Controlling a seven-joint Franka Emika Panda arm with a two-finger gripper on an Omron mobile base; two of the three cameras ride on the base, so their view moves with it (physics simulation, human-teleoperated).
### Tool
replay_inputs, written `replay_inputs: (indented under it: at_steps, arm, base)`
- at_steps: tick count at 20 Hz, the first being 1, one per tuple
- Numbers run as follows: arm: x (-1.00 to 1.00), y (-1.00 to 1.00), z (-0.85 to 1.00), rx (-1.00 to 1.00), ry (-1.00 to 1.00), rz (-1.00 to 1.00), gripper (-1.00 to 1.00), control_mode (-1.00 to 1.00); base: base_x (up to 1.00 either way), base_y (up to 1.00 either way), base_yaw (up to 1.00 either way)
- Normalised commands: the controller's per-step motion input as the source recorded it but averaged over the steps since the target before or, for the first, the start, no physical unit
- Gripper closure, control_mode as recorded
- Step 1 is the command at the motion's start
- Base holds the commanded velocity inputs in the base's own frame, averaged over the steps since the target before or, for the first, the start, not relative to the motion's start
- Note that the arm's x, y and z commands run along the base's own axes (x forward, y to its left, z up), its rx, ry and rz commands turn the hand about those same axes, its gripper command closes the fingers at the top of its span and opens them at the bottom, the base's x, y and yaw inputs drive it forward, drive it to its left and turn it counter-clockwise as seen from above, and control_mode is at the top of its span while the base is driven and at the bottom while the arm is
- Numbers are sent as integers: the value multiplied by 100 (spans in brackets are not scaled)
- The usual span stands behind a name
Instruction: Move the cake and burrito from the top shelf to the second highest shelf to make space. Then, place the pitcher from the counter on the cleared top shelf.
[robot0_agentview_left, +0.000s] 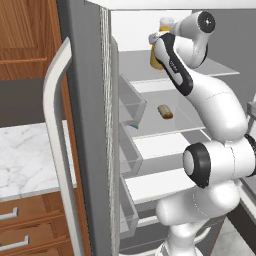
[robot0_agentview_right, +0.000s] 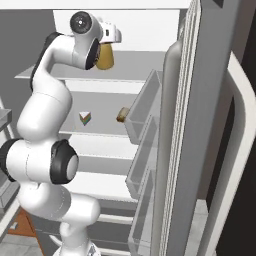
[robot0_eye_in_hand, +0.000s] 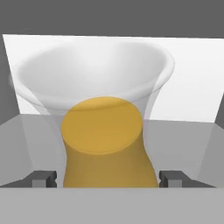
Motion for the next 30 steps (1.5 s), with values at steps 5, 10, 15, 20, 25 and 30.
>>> replay_inputs:
  at_steps: [5,10,15,20,25,30]
  arm:
    - [51,0,-22,-3,0,0,-100,-100]
    - [30,0,-15,0,0,0,-100,-100]
    - [5,0,-8,0,0,0,-100,-100]
    - [2,0,-1,0,0,0,-100,-100]
    - [1,0,-13,-1,-6,0,-100,-100]
    - [-10,0,-31,-5,-8,0,-100,-100]
  base:
    - [0,0,0]
    - [0,0,0]
    - [0,0,0]
    - [0,0,0]
    - [0,0,0]
    - [0,0,0]
